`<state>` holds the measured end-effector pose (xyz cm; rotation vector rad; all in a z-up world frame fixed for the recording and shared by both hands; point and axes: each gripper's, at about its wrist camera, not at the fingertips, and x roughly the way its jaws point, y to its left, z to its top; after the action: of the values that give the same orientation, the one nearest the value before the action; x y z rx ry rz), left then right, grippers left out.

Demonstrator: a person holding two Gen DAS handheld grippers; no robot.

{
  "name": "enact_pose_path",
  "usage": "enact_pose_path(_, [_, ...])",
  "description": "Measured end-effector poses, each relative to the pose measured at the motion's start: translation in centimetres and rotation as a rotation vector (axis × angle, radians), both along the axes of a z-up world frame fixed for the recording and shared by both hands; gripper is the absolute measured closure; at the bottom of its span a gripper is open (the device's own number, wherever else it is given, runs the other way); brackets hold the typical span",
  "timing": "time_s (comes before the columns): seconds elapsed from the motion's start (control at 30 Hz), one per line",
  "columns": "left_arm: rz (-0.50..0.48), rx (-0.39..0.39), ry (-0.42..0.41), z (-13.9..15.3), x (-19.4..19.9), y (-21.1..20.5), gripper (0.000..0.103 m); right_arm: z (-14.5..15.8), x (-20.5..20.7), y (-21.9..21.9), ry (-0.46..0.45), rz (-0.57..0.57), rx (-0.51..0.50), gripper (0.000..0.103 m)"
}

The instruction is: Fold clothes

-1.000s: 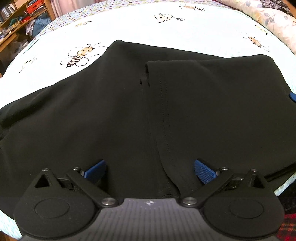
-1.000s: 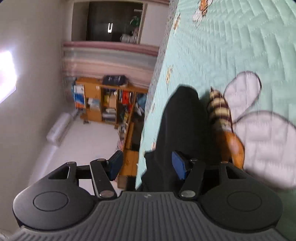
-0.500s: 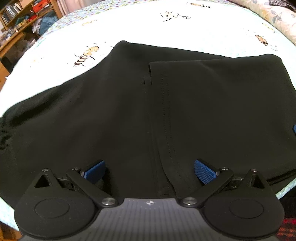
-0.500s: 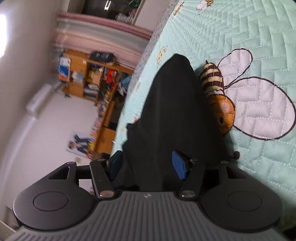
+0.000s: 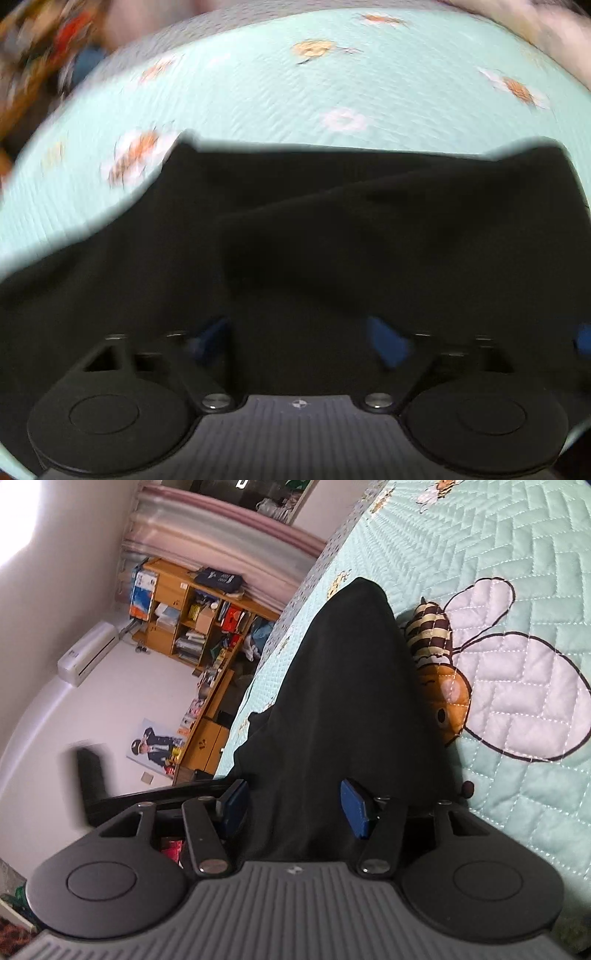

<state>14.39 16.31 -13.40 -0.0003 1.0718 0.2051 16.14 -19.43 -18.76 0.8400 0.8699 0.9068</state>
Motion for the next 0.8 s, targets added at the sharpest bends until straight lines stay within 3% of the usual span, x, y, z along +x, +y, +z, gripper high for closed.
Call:
enact_pose_path(0.07, [0.007, -0.021, -0.002, 0.0, -0.4, 1.2, 0.002, 0.7, 0.8, 0.1, 0.009, 0.059, -0.024, 0.045])
enact_pose_path(0.27, [0.026, -0.059, -0.005, 0.0, -1.2, 2.0, 0.000, 4.0, 7.3, 0.5, -0.017, 0.070, 0.167, 0.044])
enact_pose_path(0.33, [0.021, -0.058, -0.004, 0.0, -1.2, 2.1, 0.000, 2.8, 10.8, 2.0, 0.035, 0.076, 0.123, 0.044])
enact_pose_path(0.37, [0.018, -0.057, -0.004, 0.1, -1.1, 2.1, 0.000, 1.9, 12.7, 2.7, 0.063, 0.064, 0.064, 0.049])
enact_pose_path(0.43, [0.019, -0.064, -0.003, -0.1, -1.4, 2.2, 0.000, 0.0, 15.8, 3.7, 0.126, 0.038, -0.039, 0.097])
enact_pose_path(0.47, [0.021, -0.068, -0.003, -0.2, -1.6, 2.3, 0.000, -0.8, 16.5, 3.6, 0.173, 0.019, -0.040, 0.103])
enact_pose_path(0.57, [0.018, -0.071, -0.006, -0.2, -1.7, 2.3, 0.000, 0.2, 16.6, 3.5, 0.160, 0.012, -0.034, 0.100])
enact_pose_path(0.67, [0.015, -0.075, -0.009, -0.1, -1.9, 2.3, 0.000, 1.9, 16.0, 3.6, 0.104, 0.005, -0.028, 0.076])
enact_pose_path(0.7, [0.014, -0.078, -0.011, -0.1, -1.9, 2.3, 0.000, 1.9, 16.0, 3.8, 0.098, 0.011, -0.023, 0.074])
enact_pose_path(0.73, [0.013, -0.082, -0.013, -0.1, -1.9, 2.4, 0.000, 1.2, 16.5, 4.3, 0.107, 0.018, -0.064, 0.079])
enact_pose_path(0.77, [0.013, -0.086, -0.015, -0.1, -1.9, 2.4, 0.000, 0.5, 17.1, 4.7, 0.108, 0.021, -0.105, 0.103])
enact_pose_path(0.8, [0.012, -0.089, -0.016, -0.1, -1.9, 2.4, 0.000, 0.2, 17.3, 4.8, 0.100, 0.017, -0.127, 0.103])
